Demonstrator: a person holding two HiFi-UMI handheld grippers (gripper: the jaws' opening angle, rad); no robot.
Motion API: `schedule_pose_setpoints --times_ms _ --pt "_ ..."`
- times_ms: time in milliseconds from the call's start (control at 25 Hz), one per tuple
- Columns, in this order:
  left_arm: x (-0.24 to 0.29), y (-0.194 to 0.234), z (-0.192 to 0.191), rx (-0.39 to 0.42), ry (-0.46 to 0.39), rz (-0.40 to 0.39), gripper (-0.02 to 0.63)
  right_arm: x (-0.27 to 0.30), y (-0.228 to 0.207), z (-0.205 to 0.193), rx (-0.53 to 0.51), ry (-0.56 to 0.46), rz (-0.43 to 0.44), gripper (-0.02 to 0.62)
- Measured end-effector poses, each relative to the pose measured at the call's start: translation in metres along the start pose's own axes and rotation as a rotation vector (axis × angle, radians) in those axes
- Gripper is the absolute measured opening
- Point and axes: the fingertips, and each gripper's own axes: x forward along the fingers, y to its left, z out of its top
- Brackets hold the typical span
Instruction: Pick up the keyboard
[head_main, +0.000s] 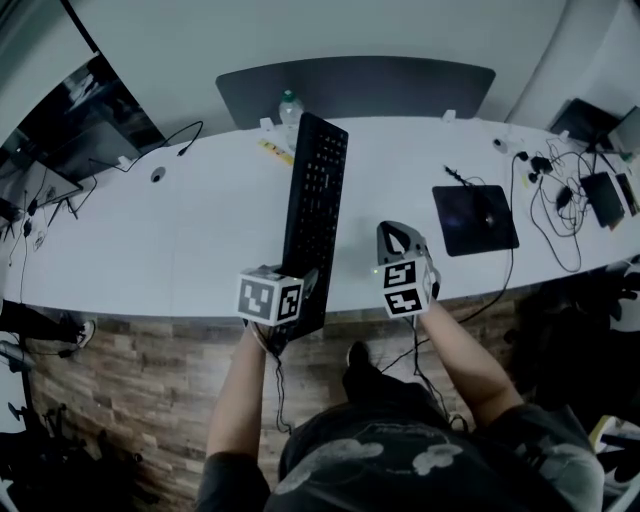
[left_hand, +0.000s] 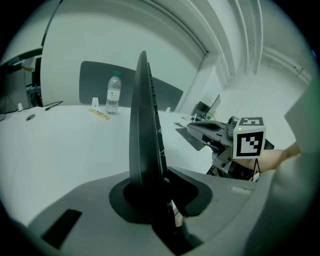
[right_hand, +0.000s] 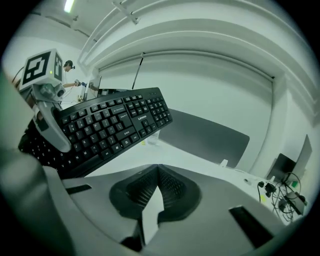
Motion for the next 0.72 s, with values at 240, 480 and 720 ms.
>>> schedule_pose_setpoints --times_ms 240,480,720 --pt "-0.04 -0.014 -0.031 0.004 -0.099 0.033 0.075 -0.048 0.022 0.004 0.051 -0.034 -0.034 0.0" --pt "-0.077 -0.03 -0.065 -0.012 -0.19 0.082 0.075 -0.101 0.047 -0.008 0.084 -0.05 -0.039 0.0" --pt "-0.11 -0.048 -0.107 -0.039 -0.241 0.101 0.075 -0.151 0.072 -0.019 0.097 -0.071 -0.042 0.0"
